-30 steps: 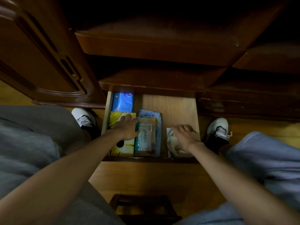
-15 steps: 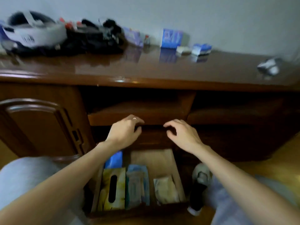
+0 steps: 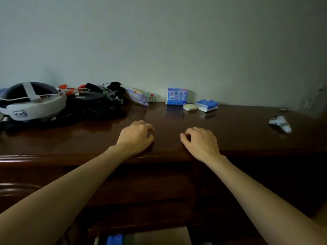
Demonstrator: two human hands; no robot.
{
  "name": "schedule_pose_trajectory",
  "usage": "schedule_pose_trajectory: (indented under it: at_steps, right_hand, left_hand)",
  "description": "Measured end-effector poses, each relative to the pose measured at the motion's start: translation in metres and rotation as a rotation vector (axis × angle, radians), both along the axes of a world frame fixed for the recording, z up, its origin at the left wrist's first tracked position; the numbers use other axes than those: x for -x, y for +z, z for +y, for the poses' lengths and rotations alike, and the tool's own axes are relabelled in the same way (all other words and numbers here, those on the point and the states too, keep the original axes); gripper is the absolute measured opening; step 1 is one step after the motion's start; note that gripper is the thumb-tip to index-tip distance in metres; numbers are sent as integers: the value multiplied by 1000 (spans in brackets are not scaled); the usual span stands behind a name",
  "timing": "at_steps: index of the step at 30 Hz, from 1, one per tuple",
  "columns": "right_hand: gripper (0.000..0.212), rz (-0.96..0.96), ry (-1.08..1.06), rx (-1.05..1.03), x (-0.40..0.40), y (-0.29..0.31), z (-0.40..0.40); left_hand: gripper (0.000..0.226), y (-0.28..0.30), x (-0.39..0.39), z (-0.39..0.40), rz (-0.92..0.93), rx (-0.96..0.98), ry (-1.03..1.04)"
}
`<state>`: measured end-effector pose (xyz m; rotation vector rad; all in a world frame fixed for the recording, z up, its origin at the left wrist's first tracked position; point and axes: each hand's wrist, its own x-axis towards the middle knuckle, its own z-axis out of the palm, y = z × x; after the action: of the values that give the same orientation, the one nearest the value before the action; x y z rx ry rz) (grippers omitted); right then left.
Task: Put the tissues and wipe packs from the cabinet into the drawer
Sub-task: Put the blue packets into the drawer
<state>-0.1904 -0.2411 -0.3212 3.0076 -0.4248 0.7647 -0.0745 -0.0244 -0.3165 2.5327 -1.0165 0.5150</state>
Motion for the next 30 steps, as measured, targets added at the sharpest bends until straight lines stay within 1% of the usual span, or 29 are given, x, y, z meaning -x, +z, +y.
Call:
schedule_pose_trajectory:
  at_steps: [3, 5, 6, 8, 11, 14, 16, 18, 20, 23, 24, 26, 30]
  right_hand:
    - [26, 91, -60, -125, -45, 10, -25]
    - [24, 109, -68, -178, -77, 15, -46]
    - [27, 111, -68, -197, -94, 16, -57]
    - [42, 140, -79, -229, -127, 16, -79]
    - [63, 183, -126, -215, -177, 18, -106]
    - [74, 184, -175, -180, -222, 20, -129]
    - [77, 224, -219, -126, -247, 17, -141]
    - [73, 259, -227, -92, -267, 9, -151]
    - [71, 239, -224, -94, -280, 1, -159]
    - [78, 206, -316, -173, -293, -5, -164]
    - [79, 201, -354, -203, -295, -6, -166]
    - [78, 212, -381, -237, -299, -9, -168]
    - [65, 239, -303, -124, -298, -5, -168]
  left_hand:
    - [27, 4, -43, -33, 13, 5, -16]
    - [26, 5, -73, -55, 49, 0, -14]
    - [25, 3, -88, -65, 69, -7, -11]
    - [26, -1, -114, -82, 89, -16, 7]
    - [32, -6, -152, -110, 67, -21, 12]
    - [41, 5, -190, -150, 6, 67, -15]
    - [44, 20, -218, -179, -36, 120, -2]
    - [50, 32, -246, -204, -27, 49, 50]
    - [51, 35, -275, -220, 7, -62, 174]
    - [54, 15, -305, -230, 114, -118, 323]
    - [56, 7, -310, -232, 106, -128, 346]
    - [54, -1, -315, -235, 25, -175, 392]
    - [37, 2, -306, -229, -50, -334, 412]
